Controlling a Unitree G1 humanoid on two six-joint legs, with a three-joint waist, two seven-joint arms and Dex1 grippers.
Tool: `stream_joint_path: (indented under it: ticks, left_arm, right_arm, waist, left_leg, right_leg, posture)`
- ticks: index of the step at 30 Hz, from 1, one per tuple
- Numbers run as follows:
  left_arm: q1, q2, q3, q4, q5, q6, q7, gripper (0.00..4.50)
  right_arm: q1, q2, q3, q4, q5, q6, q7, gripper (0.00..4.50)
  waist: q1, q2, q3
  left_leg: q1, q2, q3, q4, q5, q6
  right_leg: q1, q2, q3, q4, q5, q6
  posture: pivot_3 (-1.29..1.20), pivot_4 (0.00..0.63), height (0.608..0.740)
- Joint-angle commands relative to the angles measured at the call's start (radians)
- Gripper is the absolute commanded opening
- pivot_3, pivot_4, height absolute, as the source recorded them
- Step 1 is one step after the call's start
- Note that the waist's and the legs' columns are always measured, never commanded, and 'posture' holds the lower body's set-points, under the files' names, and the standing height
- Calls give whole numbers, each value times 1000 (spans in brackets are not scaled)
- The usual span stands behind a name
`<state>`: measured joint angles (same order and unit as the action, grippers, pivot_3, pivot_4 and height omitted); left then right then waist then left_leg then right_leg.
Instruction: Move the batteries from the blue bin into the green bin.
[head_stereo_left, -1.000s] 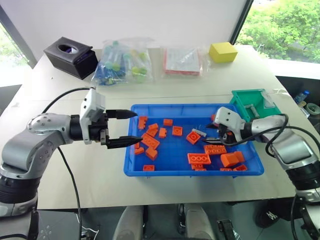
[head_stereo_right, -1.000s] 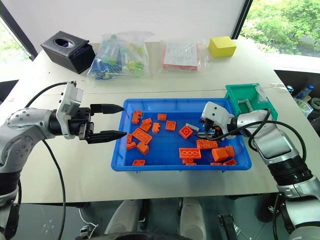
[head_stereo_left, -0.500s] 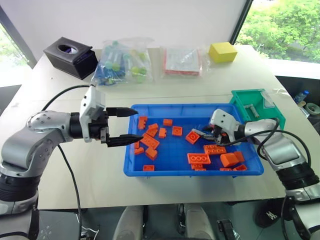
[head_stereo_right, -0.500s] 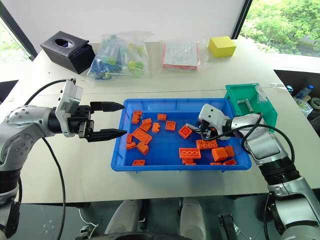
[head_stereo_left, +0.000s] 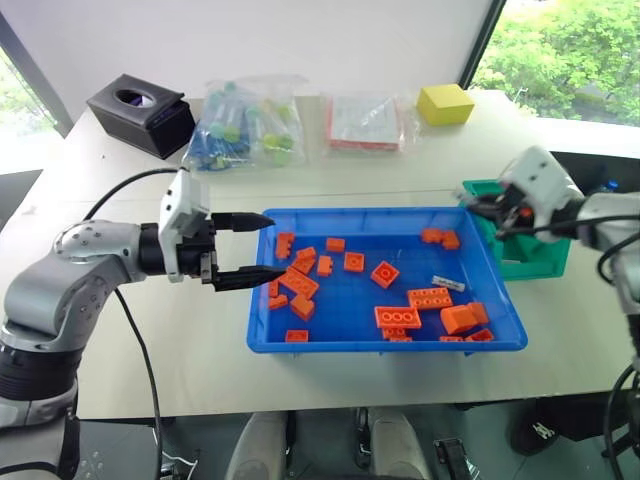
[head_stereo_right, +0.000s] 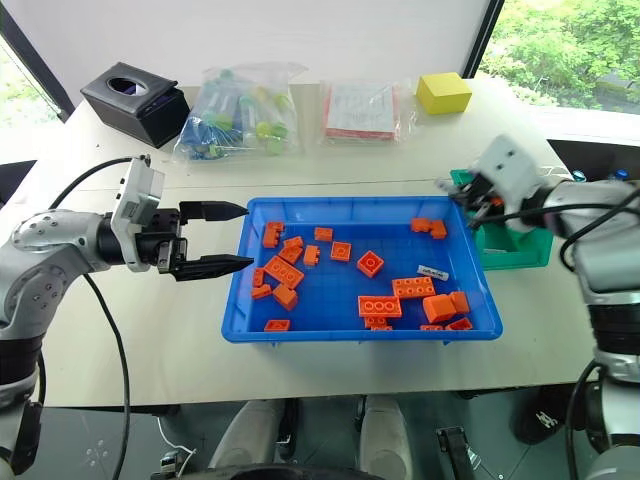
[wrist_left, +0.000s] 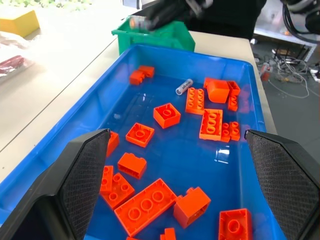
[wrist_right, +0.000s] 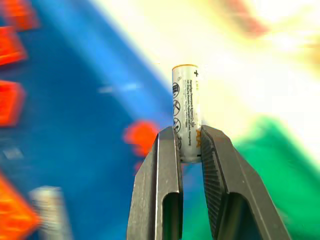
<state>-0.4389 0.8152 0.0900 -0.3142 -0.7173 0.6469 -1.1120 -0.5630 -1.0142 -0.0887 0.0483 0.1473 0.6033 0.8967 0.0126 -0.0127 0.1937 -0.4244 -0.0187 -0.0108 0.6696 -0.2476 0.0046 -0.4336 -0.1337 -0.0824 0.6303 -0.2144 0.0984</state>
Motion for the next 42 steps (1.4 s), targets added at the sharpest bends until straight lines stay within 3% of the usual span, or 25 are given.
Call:
stream_joint_path:
  ticks: [1, 4, 11, 18, 24, 29, 42]
  left_arm:
    - [-20, -4, -1, 3, 4, -18, -8, 4500]
    - [-25, -7, -4, 9, 8, -21, -14, 4500]
    - [-42, -13, -14, 23, 14, -25, -21, 4500]
    - [-41, -11, -14, 22, 14, -23, -20, 4500]
    - [-40, -11, -10, 16, 12, -21, -19, 4500]
    - [-44, -11, -8, 13, 10, -19, -15, 4500]
    - [-30, -1, 8, -11, -8, -4, 1, 4500]
  right_arm:
    - [7, -62, -62, 89, -32, -13, -32, 32]
    - [21, -63, -69, 121, -31, -7, -48, 32]
    - [38, -24, -88, 53, 32, 16, -34, 3545]
    - [109, -51, -116, -63, 157, -15, 140, 3545]
    - [254, -73, -42, -208, 169, -91, 271, 3545]
    - [272, -65, 55, -144, 63, -225, 265, 3545]
    - [242, -8, 135, -2, -44, -366, 225, 3545]
  waist:
    - [1, 0, 0]
    - [-2, 0, 0]
    - [-7, 0, 0]
    - [1, 0, 0]
    - [0, 0, 0]
    - [-2, 0, 0]
    - [2, 0, 0]
  left_leg:
    - [0, 0, 0, 0, 0, 0]
    - [0, 0, 1, 0, 0, 0]
    - [1, 0, 1, 0, 0, 0]
    - [0, 0, 0, 0, 0, 0]
    - [0, 1, 0, 0, 0, 0]
    - [1, 1, 0, 1, 0, 0]
    - [0, 1, -1, 5, 0, 0]
  right_leg:
    - [0, 0, 0, 0, 0, 0]
    - [0, 0, 0, 0, 0, 0]
    - [0, 0, 0, 1, 0, 0]
    - [0, 0, 0, 0, 0, 0]
    - [1, -1, 0, 0, 0, 0]
    - [1, -1, 0, 0, 0, 0]
    - [3, -1, 0, 0, 0, 0]
  posture:
    - [0, 150, 692]
    - [0, 150, 692]
    - [0, 150, 692]
    - [0, 150, 692]
    - [0, 150, 692]
    - [0, 150, 692]
    - [0, 150, 692]
